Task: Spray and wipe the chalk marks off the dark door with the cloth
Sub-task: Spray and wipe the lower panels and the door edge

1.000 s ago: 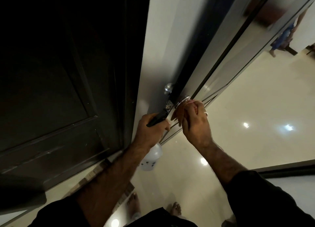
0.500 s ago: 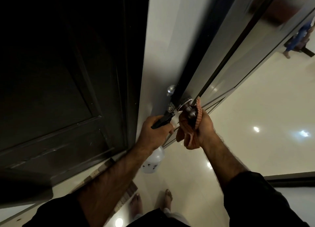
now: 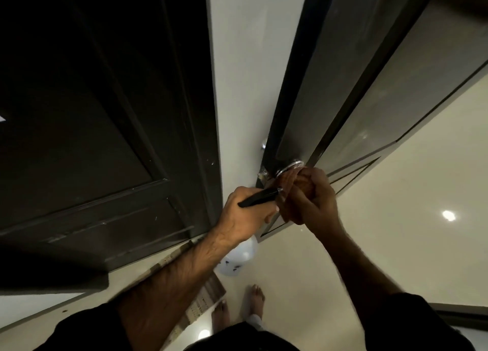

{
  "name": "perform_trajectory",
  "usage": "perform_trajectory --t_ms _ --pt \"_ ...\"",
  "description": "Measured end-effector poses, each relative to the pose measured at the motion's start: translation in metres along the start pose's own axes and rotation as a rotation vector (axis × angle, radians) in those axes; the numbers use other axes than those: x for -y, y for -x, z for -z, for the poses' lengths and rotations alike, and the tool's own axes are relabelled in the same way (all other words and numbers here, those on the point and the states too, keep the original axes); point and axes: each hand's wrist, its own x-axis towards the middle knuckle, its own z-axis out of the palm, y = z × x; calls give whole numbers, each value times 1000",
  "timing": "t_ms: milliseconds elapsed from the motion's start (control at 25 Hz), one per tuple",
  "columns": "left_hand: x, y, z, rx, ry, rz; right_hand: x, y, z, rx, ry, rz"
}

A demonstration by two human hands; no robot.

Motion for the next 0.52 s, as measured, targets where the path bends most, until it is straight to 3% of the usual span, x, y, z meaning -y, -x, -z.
perform_trajectory --t_ms 120,200,240,400,440,520 --pt "-1 -2 -9 -34 7 -72 10 -8 -8 -34 -836 -619" --pt "0 0 -10 -75 22 -115 9 -10 -6 14 -1000 -780" --pt "0 1 -10 -107 30 -117 7 -10 -4 34 -850 -684" --pt "2 9 -10 -231 137 -52 3 1 3 109 351 55" --pt "2 10 -10 -247 144 -28 -2 3 4 109 491 174" --pt "3 10 -13 -257 132 -1 -14 2 17 164 533 297"
